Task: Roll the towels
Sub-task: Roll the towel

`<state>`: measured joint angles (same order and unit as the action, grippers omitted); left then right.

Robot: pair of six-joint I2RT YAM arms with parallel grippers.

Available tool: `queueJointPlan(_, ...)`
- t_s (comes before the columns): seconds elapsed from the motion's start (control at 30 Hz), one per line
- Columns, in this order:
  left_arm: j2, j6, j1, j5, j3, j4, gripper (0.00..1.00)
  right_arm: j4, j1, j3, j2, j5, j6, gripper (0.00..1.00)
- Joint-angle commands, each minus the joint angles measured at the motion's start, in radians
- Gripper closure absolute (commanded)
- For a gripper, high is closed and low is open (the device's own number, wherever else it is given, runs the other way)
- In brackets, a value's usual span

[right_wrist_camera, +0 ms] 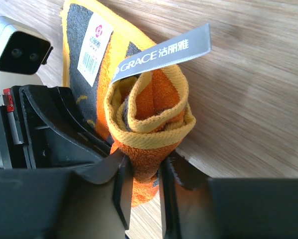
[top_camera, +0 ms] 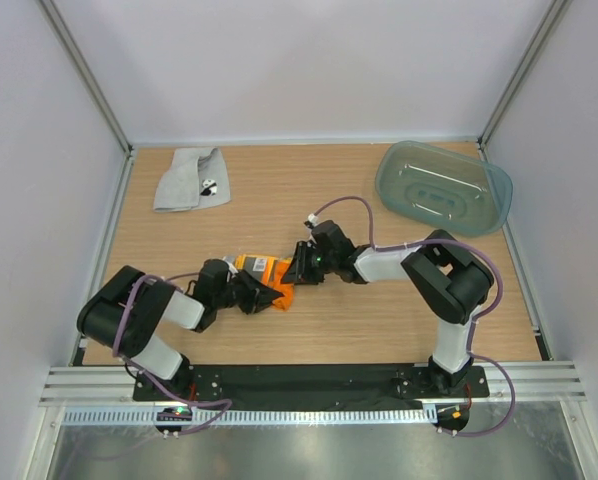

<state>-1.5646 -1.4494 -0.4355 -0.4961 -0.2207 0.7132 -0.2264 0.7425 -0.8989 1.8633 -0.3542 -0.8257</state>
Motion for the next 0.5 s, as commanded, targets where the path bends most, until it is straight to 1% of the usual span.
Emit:
queueJointPlan(0.0,0.001,0.081,0.006,-0.007,-0.02,-0.127,1.0,0.036,0.012,-0.032,0.01,0.037,0.016,0.73)
queueJointPlan(0.03,0.014,0.121,0.006,-0.002,-0.028,-0.197,1.0,0.054,0.012,-0.035,-0.004,0.044,0.023,0.74)
queueJointPlan(0.07,0.03,0.141,0.006,0.013,-0.035,-0.231,1.0,0.076,0.012,-0.041,-0.012,0.056,0.03,0.76)
queueJointPlan(0.1,0.073,0.161,0.006,0.024,-0.043,-0.28,0.99,0.129,0.012,-0.057,-0.021,0.084,0.037,0.76)
queueJointPlan(0.13,0.096,0.188,0.004,0.037,-0.064,-0.325,0.96,0.162,0.012,-0.067,-0.03,0.098,0.06,0.77)
queueJointPlan(0.17,0.124,0.239,0.006,0.069,-0.077,-0.421,0.96,0.194,0.014,-0.078,-0.044,0.112,0.071,0.78)
queueJointPlan(0.23,0.191,0.305,0.006,0.112,-0.126,-0.53,0.92,0.287,0.014,-0.115,-0.052,0.127,0.108,0.78)
queueJointPlan(0.27,0.208,0.363,0.004,0.132,-0.141,-0.635,0.91,0.32,0.012,-0.13,-0.052,0.133,0.117,0.78)
queueJointPlan(0.3,0.224,0.385,0.004,0.163,-0.153,-0.667,0.87,0.367,0.012,-0.153,-0.052,0.139,0.125,0.78)
queueJointPlan(0.4,0.276,0.454,0.0,0.195,-0.186,-0.751,0.8,0.455,0.015,-0.193,-0.056,0.153,0.148,0.78)
queueJointPlan(0.43,0.287,0.472,-0.003,0.218,-0.195,-0.773,0.74,0.481,0.014,-0.205,-0.058,0.171,0.155,0.78)
queueJointPlan(0.47,0.302,0.486,-0.017,0.241,-0.222,-0.797,0.72,0.502,0.017,-0.215,-0.058,0.179,0.166,0.79)
